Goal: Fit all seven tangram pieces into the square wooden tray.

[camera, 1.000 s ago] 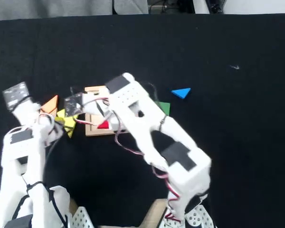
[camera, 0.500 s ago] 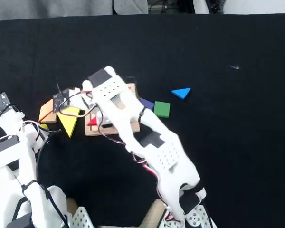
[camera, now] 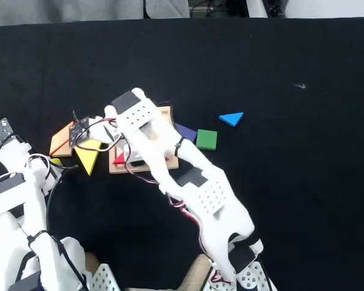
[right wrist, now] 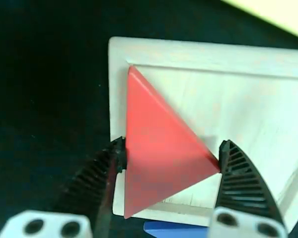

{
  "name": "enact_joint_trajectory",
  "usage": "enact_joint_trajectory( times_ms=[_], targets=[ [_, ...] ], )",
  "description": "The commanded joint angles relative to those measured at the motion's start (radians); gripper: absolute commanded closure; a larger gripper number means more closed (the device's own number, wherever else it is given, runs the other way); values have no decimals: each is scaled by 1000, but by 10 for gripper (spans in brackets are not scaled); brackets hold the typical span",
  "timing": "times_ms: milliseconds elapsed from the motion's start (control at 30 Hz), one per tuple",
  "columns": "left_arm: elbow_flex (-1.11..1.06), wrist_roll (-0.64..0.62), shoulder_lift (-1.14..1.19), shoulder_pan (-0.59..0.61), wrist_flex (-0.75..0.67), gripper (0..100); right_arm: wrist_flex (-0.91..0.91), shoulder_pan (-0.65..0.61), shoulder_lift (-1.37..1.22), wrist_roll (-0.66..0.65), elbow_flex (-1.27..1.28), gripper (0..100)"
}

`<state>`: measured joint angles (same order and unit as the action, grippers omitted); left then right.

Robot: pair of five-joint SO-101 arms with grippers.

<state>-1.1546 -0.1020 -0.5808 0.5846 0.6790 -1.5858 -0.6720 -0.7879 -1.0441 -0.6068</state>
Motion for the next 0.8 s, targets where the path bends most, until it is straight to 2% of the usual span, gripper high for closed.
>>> enact_joint_trajectory(
  times_ms=[0, 333, 533, 767],
  targets=[
    [5, 9, -9, 2, -12, 773, -3, 14, 15, 12, -50, 750],
    [5, 9, -9, 1, -14, 773, -11, 14, 15, 14, -50, 744],
    [8, 9, -6, -1, -14, 773, -12, 18, 15, 14, -50, 591],
    [10, 9, -5, -1, -14, 773, -58, 18, 24, 8, -64, 645]
  ],
)
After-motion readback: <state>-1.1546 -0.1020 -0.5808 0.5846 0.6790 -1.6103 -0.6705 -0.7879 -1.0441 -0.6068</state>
